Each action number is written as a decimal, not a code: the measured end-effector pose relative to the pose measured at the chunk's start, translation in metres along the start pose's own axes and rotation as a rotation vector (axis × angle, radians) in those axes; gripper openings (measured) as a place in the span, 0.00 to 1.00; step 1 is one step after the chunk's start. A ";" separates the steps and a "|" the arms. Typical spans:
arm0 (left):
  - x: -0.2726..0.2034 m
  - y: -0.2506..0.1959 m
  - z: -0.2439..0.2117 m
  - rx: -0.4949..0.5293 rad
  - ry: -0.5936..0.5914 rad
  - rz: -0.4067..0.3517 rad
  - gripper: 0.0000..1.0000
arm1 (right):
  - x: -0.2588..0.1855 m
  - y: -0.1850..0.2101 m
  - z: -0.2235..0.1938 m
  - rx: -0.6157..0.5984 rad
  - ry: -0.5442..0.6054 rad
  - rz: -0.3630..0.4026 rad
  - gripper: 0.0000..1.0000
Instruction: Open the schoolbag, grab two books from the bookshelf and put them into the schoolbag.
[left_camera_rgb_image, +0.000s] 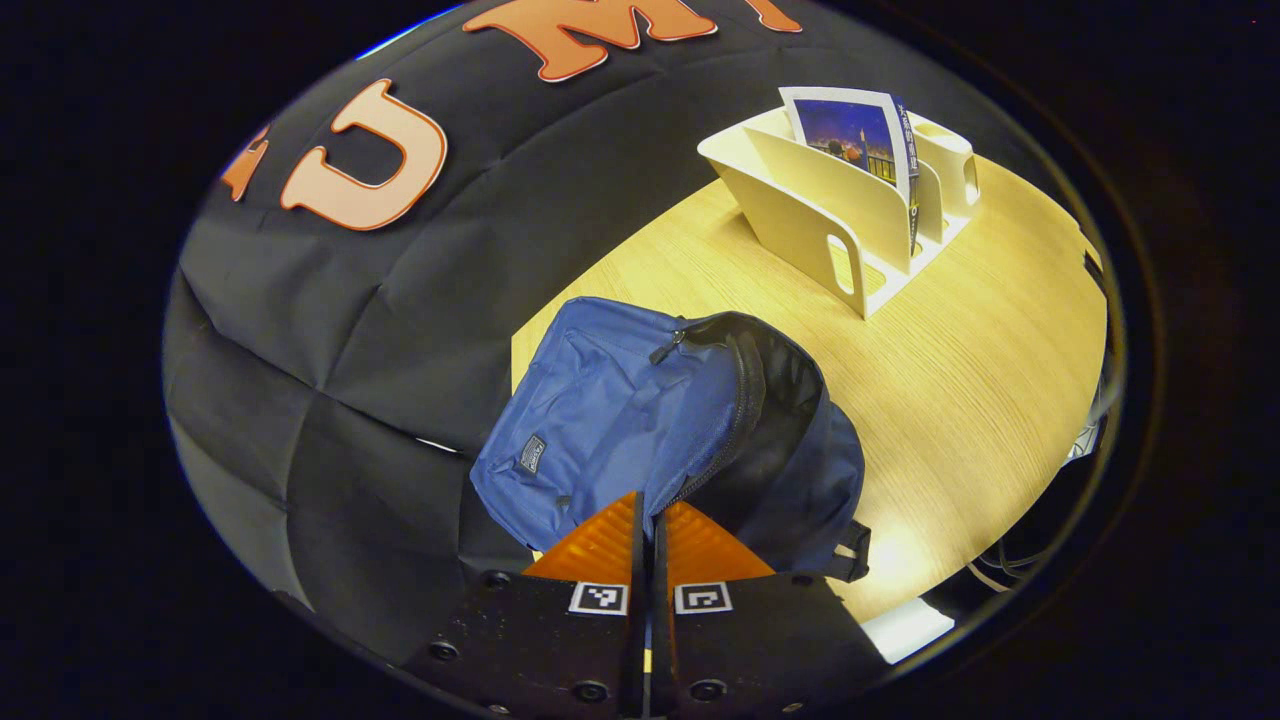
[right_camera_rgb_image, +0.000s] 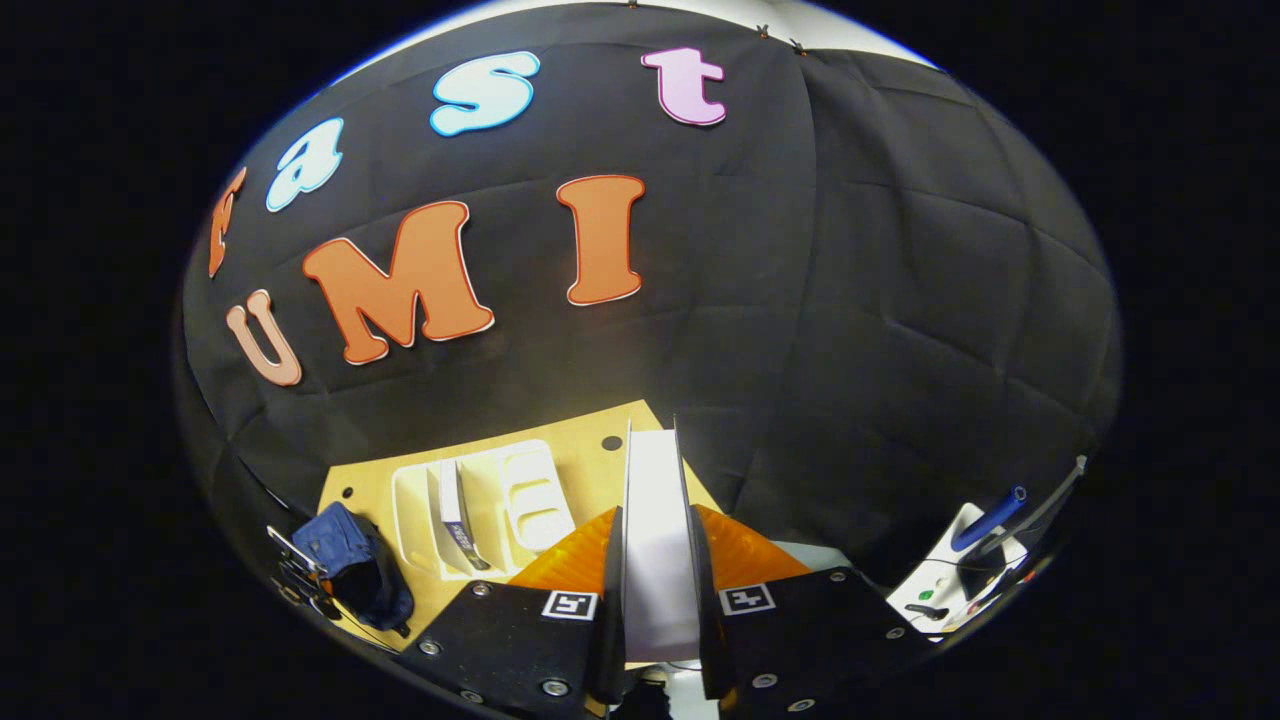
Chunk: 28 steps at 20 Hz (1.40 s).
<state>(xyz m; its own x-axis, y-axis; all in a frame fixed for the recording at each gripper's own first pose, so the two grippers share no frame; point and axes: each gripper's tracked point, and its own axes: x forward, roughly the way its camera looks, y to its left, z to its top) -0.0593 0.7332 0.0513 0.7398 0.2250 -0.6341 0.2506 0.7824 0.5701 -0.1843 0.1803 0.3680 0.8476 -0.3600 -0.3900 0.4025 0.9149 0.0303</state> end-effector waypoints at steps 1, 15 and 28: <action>0.002 0.000 0.001 0.002 0.001 -0.005 0.03 | -0.001 -0.005 0.001 0.011 -0.002 -0.013 0.29; 0.015 0.002 0.014 0.052 -0.027 -0.053 0.03 | -0.061 -0.028 -0.016 0.001 -0.024 -0.146 0.29; 0.018 0.020 0.040 -0.015 -0.085 -0.132 0.03 | -0.064 0.154 -0.062 0.024 0.040 0.185 0.29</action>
<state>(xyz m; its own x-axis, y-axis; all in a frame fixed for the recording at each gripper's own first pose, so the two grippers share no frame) -0.0166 0.7297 0.0720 0.7514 0.0706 -0.6561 0.3401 0.8106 0.4768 -0.1976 0.3557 0.3403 0.8937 -0.1784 -0.4118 0.2499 0.9600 0.1264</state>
